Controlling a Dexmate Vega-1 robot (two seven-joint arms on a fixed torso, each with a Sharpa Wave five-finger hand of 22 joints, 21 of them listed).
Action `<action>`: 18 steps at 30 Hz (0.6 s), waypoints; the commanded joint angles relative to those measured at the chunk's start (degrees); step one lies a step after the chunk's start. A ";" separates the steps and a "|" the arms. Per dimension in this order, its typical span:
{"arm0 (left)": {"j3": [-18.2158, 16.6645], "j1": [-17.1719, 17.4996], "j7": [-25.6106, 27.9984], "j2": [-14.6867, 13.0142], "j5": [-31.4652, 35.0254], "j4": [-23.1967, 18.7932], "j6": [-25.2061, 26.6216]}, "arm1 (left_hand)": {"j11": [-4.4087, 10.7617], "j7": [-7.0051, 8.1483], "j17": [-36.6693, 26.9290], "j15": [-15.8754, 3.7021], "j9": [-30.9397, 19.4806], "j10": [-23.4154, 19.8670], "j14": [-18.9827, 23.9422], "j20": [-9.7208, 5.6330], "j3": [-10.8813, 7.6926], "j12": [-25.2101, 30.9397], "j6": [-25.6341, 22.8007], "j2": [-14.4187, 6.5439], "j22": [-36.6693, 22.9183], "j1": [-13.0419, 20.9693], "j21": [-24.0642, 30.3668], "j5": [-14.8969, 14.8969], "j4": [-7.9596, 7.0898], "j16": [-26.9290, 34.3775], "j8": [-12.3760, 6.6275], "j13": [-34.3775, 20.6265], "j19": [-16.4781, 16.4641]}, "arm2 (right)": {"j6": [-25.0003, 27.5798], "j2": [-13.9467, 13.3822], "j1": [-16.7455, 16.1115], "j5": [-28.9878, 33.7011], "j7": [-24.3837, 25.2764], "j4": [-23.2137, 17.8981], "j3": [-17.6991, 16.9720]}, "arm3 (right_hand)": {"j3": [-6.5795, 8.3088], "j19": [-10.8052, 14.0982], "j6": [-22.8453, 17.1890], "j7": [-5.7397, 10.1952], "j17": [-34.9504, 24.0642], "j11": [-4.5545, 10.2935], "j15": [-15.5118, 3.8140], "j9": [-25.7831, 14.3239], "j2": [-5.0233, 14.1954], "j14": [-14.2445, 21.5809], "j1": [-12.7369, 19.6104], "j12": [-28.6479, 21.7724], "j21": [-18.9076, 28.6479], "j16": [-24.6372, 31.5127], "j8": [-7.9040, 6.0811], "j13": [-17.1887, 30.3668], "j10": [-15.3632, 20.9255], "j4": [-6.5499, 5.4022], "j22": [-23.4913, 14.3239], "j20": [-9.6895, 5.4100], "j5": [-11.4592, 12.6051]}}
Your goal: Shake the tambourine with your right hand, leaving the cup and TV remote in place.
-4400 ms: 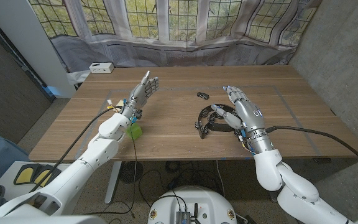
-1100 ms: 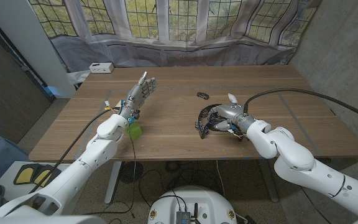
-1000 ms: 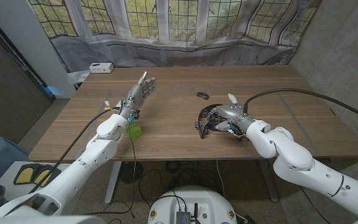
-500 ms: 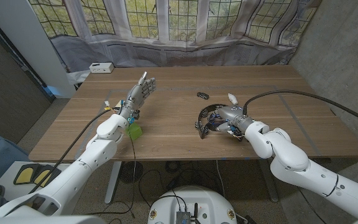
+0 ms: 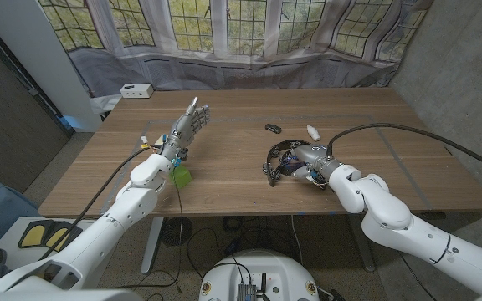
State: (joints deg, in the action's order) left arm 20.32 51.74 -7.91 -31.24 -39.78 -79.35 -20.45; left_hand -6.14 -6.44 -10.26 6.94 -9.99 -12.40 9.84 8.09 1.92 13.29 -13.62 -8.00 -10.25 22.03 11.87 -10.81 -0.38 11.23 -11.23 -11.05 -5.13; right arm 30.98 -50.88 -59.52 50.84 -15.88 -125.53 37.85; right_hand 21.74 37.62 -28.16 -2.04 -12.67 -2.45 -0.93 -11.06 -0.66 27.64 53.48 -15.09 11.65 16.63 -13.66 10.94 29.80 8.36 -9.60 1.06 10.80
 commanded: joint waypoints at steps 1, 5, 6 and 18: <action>-0.05 -0.22 -0.06 0.21 -0.15 0.64 0.01 | -0.16 0.01 -0.20 0.09 -0.32 -0.36 0.62 0.18 -0.43 -0.02 -0.21 0.12 -0.16 0.63 -0.21 0.09 0.02 -0.07 0.22 -0.33 -0.12 | 0.73 0.27 0.51 -0.75 0.73 1.32 0.92 | 0.03 -0.44 -0.72 0.06 0.00 -0.20 0.02 -0.19 -0.04 0.43 0.08 -0.13 -0.29 -0.24 0.25 0.03 0.65 0.15 0.02 0.11 0.09; -0.02 -0.37 -0.24 0.30 -0.18 0.87 -0.07 | -0.20 -0.05 -0.20 0.08 -0.32 -0.31 0.61 0.19 -0.46 -0.07 -0.23 0.13 -0.16 0.62 -0.22 0.09 0.03 -0.09 0.23 -0.33 -0.12 | 1.05 0.33 0.88 -0.64 0.64 1.89 1.45 | 0.29 0.23 -0.67 0.05 0.10 -0.17 0.06 -0.20 0.15 0.30 0.57 0.04 -0.13 -0.51 0.43 0.06 0.49 0.37 0.04 0.17 0.20; -0.01 -0.41 -0.31 0.30 -0.21 0.91 -0.05 | -0.19 -0.06 -0.20 0.09 -0.32 -0.32 0.60 0.16 -0.47 -0.07 -0.22 0.13 -0.16 0.62 -0.22 0.10 0.03 -0.09 0.23 -0.34 -0.13 | 1.12 0.33 0.98 -0.58 0.61 2.00 1.58 | 0.36 0.44 -0.65 0.03 0.11 -0.23 0.08 -0.20 0.22 0.23 0.83 0.07 -0.08 -0.58 0.48 0.06 0.50 0.49 0.04 0.16 0.23; -0.09 -0.69 -0.12 -0.04 -0.11 0.75 0.52 | -0.17 -0.01 -0.20 0.10 -0.32 -0.34 0.59 0.21 -0.53 -0.14 -0.27 0.13 -0.16 0.61 -0.22 0.11 0.05 -0.12 0.24 -0.34 -0.14 | 2.24 1.16 1.91 1.95 0.95 3.46 3.76 | 0.72 2.76 -1.52 0.10 0.02 -0.07 -0.16 -0.23 0.94 1.37 2.75 0.13 0.43 -0.35 0.60 0.12 1.29 1.04 -0.01 -0.45 0.36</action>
State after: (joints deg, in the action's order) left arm 20.32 51.31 -8.07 -31.03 -39.92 -78.59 -20.32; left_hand -6.14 -6.44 -10.26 6.94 -9.99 -12.39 9.83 8.09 1.45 13.29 -13.62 -8.00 -10.25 22.03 11.54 -10.81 -0.38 11.23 -11.01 -11.05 -5.13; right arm 32.16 -50.36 -58.33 50.63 -15.10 -123.22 39.86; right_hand 22.31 39.51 -28.82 -1.99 -12.51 -2.46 -1.03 -11.05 0.24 28.35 55.60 -15.09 11.70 16.28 -13.27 10.94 30.42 8.93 -9.61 0.79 10.81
